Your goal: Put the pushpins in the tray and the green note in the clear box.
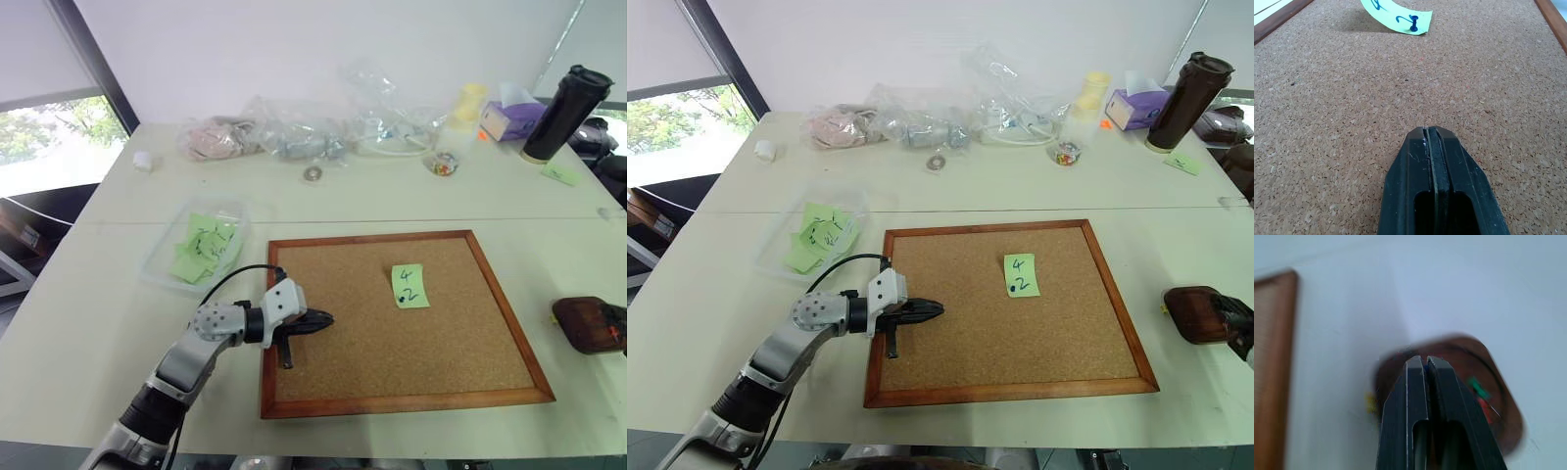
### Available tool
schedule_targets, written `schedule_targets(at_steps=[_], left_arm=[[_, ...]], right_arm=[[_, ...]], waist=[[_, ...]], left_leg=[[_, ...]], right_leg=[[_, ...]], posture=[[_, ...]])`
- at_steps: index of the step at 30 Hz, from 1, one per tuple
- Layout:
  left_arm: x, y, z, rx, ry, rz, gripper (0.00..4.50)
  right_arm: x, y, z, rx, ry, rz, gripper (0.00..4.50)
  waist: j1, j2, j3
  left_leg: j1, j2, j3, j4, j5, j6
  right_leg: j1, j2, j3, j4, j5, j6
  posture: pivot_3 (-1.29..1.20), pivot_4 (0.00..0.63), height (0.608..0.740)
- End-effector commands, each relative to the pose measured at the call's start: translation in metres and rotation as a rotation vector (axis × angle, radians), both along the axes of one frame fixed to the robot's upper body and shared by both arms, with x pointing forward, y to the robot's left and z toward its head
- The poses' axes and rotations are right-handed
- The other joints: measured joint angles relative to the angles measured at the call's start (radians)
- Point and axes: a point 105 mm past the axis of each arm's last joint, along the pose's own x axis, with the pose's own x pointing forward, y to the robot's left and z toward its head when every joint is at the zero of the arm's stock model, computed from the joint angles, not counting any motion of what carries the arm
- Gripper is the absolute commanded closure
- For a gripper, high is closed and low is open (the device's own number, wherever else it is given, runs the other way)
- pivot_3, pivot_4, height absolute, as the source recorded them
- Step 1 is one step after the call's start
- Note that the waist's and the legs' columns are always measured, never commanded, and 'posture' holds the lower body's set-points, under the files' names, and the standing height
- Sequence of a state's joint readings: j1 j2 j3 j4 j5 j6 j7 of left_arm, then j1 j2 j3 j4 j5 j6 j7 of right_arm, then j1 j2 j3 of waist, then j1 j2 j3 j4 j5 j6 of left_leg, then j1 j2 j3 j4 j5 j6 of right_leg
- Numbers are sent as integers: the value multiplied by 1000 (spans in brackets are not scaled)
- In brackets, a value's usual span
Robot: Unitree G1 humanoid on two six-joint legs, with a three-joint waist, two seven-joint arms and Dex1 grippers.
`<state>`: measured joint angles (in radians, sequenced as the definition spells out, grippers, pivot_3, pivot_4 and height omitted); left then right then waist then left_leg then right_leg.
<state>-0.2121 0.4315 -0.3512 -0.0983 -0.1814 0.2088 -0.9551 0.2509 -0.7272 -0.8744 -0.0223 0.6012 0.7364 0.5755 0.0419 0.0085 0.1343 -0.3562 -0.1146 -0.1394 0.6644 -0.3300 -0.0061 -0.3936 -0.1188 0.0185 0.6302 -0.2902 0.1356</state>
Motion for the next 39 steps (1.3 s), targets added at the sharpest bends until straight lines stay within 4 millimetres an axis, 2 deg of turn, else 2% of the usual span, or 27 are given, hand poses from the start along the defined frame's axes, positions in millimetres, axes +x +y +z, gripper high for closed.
schedule_targets(at_steps=[1, 7, 8, 9, 14, 16, 20, 25, 29, 33, 35, 38, 39], left_arm=[[-7, -4, -16, 45, 49, -10, 4500], [-7, -3, -16, 47, 45, 0, 4500], [-6, -3, -16, 48, 45, 3, 4500], [-6, -3, -16, 48, 45, 4, 4500], [-5, -1, -16, 51, 46, 8, 4500], [-4, -1, -16, 53, 44, 8, 4500], [-3, 0, -21, 56, 50, 9, 4500], [-3, 0, -25, 56, 52, 3, 4500], [-4, -1, -24, 56, 46, -4, 4500], [-4, 0, -22, 54, 44, -3, 4500], [-4, 0, -21, 54, 43, -1, 4500], [-3, 0, -20, 54, 40, 0, 4500], [-2, 0, -20, 54, 39, 2, 4500]], right_arm=[[4, -1, 4, -26, -28, 5, 4436], [3, -3, -9, -14, -7, -8, 4436], [4, -1, -10, -10, -6, 0, 3891], [4, 1, -11, -8, -6, 6, 3608], [5, 3, -12, -15, 0, 14, 1016], [6, 6, -6, -23, -16, 36, 27], [9, 10, 10, -19, -73, 60, 27], [20, 17, 40, 13, -187, 80, 27], [27, 26, 50, 22, -214, 119, 27], [40, 62, 63, 22, -226, 274, 27], [45, 98, 56, -16, -165, 437, 27], [47, 131, 51, -19, -139, 563, 27], [49, 150, 47, -38, -124, 641, 27]], waist=[[0, 0, 0], [2, 0, 0], [2, 0, 0], [2, 0, 0], [2, 0, 0], [2, 0, 0], [2, 0, 0], [2, 0, 0], [4, 0, 0], [3, 1, 0], [2, 1, 0], [3, 0, 1], [4, 0, 1]], left_leg=[[0, 0, 0, 0, 0, 0], [0, 0, 0, 0, 0, 0], [0, 0, 0, 0, 0, 0], [0, 0, 0, 0, 0, 0], [0, 0, 0, 0, 0, 0], [0, 0, 0, 0, 0, 0], [0, 0, 0, 0, 0, 0], [0, 0, 0, 0, 0, 0], [0, 0, -1, 0, 0, 0], [0, 0, -1, 0, 0, 0], [0, 0, -1, 0, 0, 0], [0, 0, -1, 0, 0, 0], [0, 0, -1, 0, 0, 0]], right_leg=[[0, 0, 0, 0, 0, 0], [0, 0, 0, 0, 0, 0], [0, 0, 0, 0, 0, 0], [0, 0, 0, 0, 0, 0], [0, 0, 0, 0, 0, 0], [0, 0, 0, 0, 0, 0], [0, 0, 0, 0, 0, 0], [0, 0, 0, 0, 0, 0], [1, 0, 0, 0, 0, 0], [0, 0, 0, 0, 0, 0], [0, 0, 0, 0, 0, 0], [1, 0, 0, 0, 0, 0], [1, 0, 0, 0, 0, 0]], posture=[[0, 150, 730], [0, 150, 730], [0, 150, 730], [0, 150, 730], [0, 150, 730], [0, 150, 730], [0, 150, 730], [0, 150, 730], [0, 150, 730], [0, 150, 730], [0, 150, 730], [0, 150, 730], [0, 150, 730]])
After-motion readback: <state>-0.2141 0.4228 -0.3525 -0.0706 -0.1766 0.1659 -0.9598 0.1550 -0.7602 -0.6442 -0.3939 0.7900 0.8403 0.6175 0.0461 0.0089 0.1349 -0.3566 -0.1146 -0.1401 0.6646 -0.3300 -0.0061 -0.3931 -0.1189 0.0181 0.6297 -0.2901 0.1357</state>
